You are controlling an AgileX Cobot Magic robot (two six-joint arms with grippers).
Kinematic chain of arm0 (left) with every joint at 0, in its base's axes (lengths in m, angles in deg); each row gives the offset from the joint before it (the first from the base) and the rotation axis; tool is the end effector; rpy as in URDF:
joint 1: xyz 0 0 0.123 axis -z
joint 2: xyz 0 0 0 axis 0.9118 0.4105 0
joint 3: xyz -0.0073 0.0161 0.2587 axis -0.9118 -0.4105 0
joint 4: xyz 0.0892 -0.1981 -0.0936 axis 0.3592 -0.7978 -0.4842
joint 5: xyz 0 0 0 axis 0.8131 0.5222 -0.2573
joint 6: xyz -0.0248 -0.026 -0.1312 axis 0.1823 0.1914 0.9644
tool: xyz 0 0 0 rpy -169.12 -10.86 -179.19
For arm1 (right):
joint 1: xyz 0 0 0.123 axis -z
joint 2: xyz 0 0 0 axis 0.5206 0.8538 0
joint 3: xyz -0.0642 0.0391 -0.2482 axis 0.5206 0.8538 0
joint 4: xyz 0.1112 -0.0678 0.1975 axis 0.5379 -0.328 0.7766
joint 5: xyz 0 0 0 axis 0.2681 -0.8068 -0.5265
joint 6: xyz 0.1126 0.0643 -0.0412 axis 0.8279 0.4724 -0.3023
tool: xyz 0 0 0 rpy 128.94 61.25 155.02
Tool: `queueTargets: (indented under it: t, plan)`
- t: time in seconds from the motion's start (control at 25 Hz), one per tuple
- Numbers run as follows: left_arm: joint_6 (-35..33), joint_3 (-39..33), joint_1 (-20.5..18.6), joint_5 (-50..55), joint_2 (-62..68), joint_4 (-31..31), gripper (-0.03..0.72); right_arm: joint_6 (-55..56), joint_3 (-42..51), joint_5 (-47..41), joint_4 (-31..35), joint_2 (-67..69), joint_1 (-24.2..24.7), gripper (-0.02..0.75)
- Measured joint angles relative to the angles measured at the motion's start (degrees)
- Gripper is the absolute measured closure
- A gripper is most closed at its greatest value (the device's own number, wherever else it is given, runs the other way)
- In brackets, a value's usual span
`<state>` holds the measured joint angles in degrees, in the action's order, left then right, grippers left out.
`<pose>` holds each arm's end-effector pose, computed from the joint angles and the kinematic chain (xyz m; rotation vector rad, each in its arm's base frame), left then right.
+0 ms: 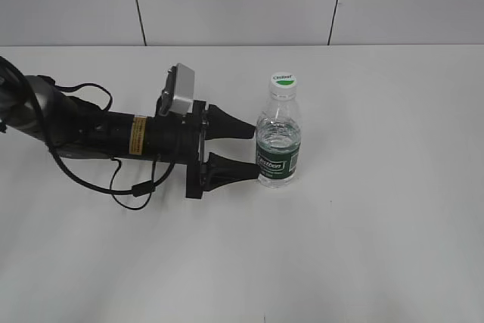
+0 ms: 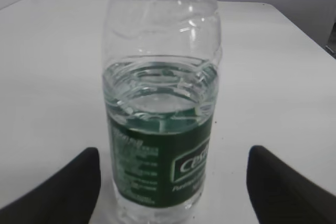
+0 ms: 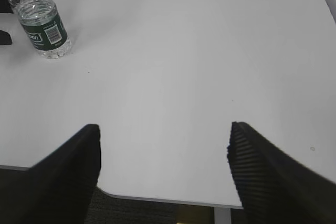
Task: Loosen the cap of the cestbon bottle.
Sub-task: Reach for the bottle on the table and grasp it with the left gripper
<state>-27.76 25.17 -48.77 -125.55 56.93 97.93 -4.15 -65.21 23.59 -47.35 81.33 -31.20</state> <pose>0.3305 -0.2323 0.0528 1.3545 1.4107 -1.0853 0.0420 0.0195 0.2500 -0.2710 2.0376 0.0360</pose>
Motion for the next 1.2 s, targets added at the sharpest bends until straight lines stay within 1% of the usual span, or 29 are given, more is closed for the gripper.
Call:
queueTargets:
  t: [0.24,0.4,0.68,1.04,1.12,1.2]
  plan:
    - [1.79,4.57,2.79,1.07,2.25,-0.22,0.167,0.00,0.00,0.00,0.00,0.00,0.00,0.157]
    - [2.99,7.28,4.60,1.74,3.75,-1.96,0.167,0.00,0.00,0.00,0.00,0.00,0.00,0.157]
    - [3.10,9.89,7.43,6.41,3.88,-2.72,0.167,0.00,0.00,0.00,0.00,0.00,0.00,0.157]
    - [3.15,10.04,7.86,8.90,3.88,-2.77,0.172,0.00,0.00,0.00,0.00,0.00,0.00,0.157]
    - [3.15,10.04,7.86,8.95,3.88,-2.77,0.188,0.00,0.00,0.00,0.00,0.00,0.00,0.157]
    - [3.15,10.04,7.86,8.95,3.91,-2.77,0.225,0.00,0.00,0.00,0.00,0.00,0.00,0.157]
